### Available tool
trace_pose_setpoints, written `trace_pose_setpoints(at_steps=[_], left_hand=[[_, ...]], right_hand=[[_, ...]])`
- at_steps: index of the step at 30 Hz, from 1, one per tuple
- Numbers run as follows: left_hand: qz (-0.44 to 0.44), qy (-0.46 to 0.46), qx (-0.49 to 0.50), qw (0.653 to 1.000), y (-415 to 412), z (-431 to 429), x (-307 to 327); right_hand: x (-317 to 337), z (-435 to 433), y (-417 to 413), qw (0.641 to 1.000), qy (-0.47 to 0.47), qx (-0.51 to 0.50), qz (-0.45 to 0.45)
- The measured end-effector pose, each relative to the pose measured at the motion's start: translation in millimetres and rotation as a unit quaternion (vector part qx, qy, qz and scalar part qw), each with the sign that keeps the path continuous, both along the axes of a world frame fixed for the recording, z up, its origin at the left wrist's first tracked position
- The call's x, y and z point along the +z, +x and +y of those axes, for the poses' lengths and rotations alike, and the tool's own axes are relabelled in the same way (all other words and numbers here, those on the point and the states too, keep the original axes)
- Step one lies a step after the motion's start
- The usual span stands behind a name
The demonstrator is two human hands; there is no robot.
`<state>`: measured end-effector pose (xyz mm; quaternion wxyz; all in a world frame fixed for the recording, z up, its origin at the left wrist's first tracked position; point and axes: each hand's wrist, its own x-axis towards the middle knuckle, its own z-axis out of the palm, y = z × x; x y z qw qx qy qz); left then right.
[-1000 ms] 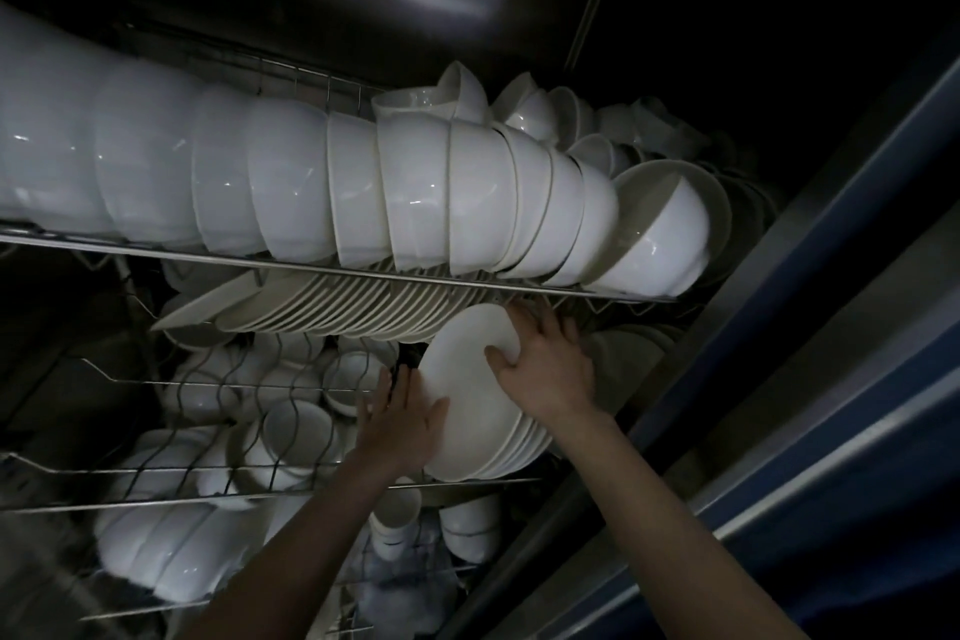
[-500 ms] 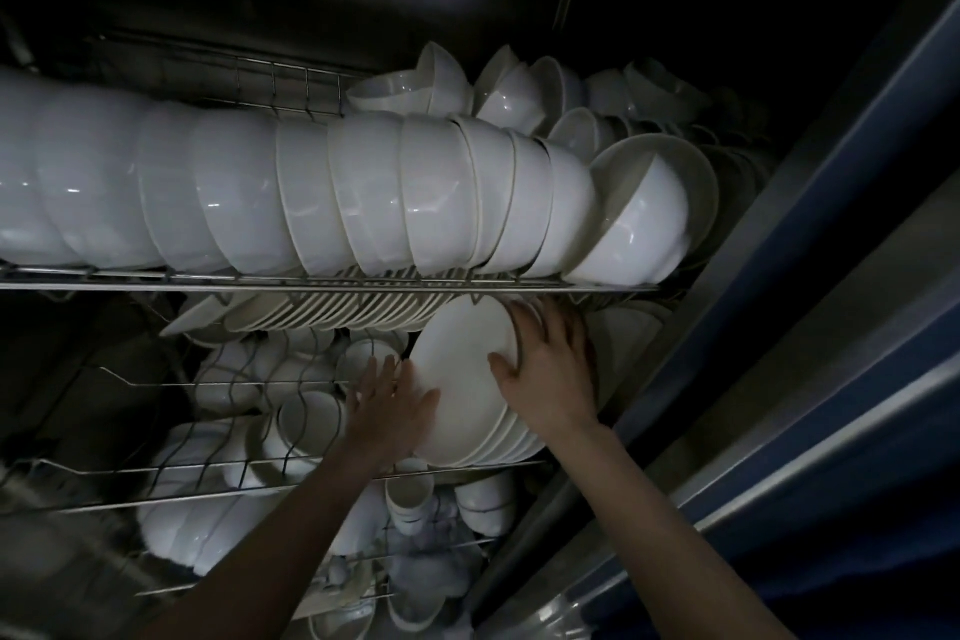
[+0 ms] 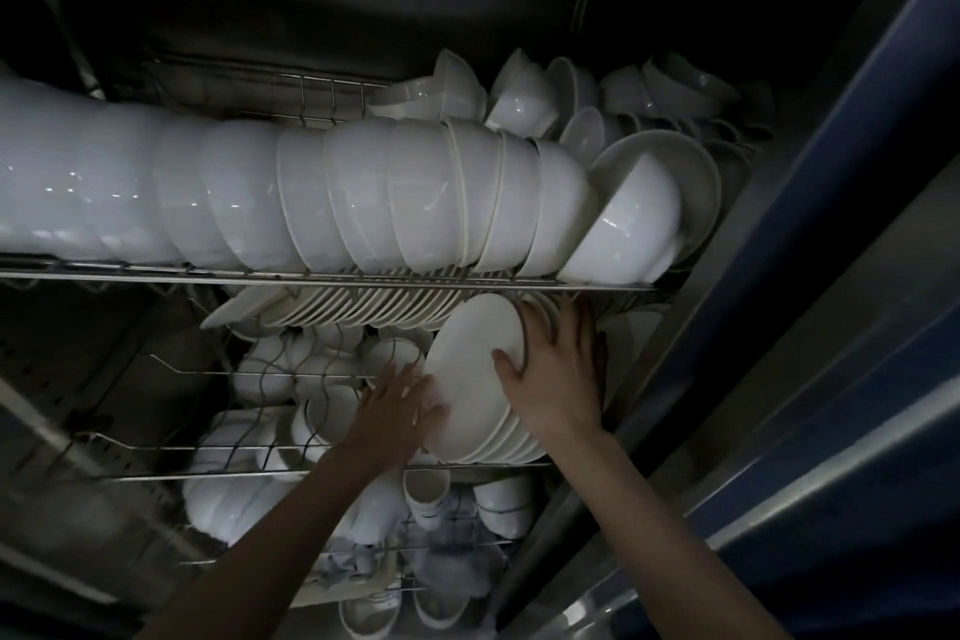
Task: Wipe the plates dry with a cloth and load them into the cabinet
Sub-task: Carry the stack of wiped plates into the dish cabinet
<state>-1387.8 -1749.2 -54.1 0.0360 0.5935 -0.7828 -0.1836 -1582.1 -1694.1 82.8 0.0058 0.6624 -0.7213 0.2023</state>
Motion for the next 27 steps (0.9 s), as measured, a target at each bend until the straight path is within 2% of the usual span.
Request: trace_pose_setpoints(at_steps=[4, 7, 9, 13, 16, 19, 24, 27], left_hand=[[0.008, -0.032, 0.028, 0.999, 7.6, 11.3, 14.9], [0.002, -0.066, 0.054, 0.996, 27.0, 30.0, 30.5], [-0.016, -0.091, 0.073, 0.993, 47.5, 48.2, 40.9], [-0.018, -0.139, 0.149, 0.979, 94.9, 104.4, 66.5], [-0.022, -0.142, 0.250, 0.958, 136.1, 163.8, 79.1], [-0.044, -0.146, 0.305, 0.940, 173.8, 226.3, 89.3], [-0.097, -0.157, 0.398, 0.898, 229.9, 339.7, 101.9], [-0.109, -0.142, 0.469, 0.865, 266.3, 424.4, 103.8]], right_hand=[[6.1, 5.0, 6.2, 0.995, -0.021, 0.057, 0.080], [11.3, 8.6, 19.9, 0.983, -0.043, 0.160, 0.078], [11.7, 11.1, 34.5, 0.968, -0.023, 0.239, 0.079], [5.0, 20.2, 68.4, 0.924, -0.008, 0.376, 0.064], [-5.5, 32.4, 104.7, 0.898, 0.002, 0.437, 0.049], [-10.8, 52.2, 151.7, 0.866, 0.050, 0.493, 0.071], [-8.1, 107.7, 243.1, 0.800, 0.085, 0.590, 0.065], [-4.5, 157.8, 304.8, 0.752, 0.085, 0.647, 0.093]])
